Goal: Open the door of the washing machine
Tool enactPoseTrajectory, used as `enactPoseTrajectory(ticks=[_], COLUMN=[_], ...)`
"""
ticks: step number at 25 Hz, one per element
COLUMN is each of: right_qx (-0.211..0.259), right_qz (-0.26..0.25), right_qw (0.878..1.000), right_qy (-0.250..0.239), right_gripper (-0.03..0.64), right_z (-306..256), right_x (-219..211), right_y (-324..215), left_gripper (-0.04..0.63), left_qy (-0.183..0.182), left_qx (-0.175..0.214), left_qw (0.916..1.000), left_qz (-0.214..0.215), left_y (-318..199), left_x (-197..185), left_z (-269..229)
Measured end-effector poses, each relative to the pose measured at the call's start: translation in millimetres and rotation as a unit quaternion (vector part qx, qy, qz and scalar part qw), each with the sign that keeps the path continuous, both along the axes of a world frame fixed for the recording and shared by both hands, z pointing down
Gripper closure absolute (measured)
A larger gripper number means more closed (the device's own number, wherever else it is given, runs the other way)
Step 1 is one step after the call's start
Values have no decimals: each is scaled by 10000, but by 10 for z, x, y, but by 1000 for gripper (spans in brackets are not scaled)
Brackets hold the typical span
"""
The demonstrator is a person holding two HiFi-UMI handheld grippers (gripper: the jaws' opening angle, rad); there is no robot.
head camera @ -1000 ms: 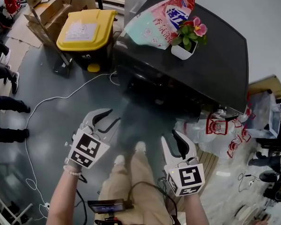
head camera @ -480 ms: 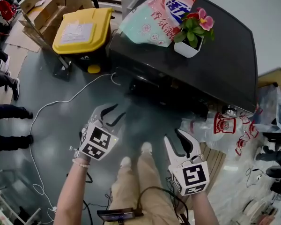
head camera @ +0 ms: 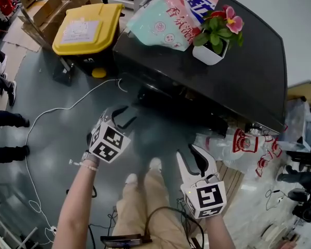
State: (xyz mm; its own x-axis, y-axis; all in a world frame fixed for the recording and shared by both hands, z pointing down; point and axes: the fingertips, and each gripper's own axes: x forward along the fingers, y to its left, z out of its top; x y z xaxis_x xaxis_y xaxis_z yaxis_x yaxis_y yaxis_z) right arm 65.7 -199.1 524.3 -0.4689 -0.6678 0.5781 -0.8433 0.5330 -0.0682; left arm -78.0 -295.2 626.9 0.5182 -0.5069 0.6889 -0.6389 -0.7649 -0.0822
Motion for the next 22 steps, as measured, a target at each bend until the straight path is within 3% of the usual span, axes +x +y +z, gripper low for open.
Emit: enactPoseTrajectory(ticks=[7, 22], right_qx=[-86, -275], right_qz=[-153, -46], right_qw=[9998, 9996], right_qy=[18, -23], right_gripper=[494, 494], right_z=[135, 369], right_x=[84, 262], right_y=[19, 17], left_gripper=[426, 430], left_qy=[-447, -701], left_qx=[-213, -315], left_qw=[9987, 9965], left_qz=[151, 325], left_y=[-107, -311], left_x=[57, 282], left_z=[412, 739])
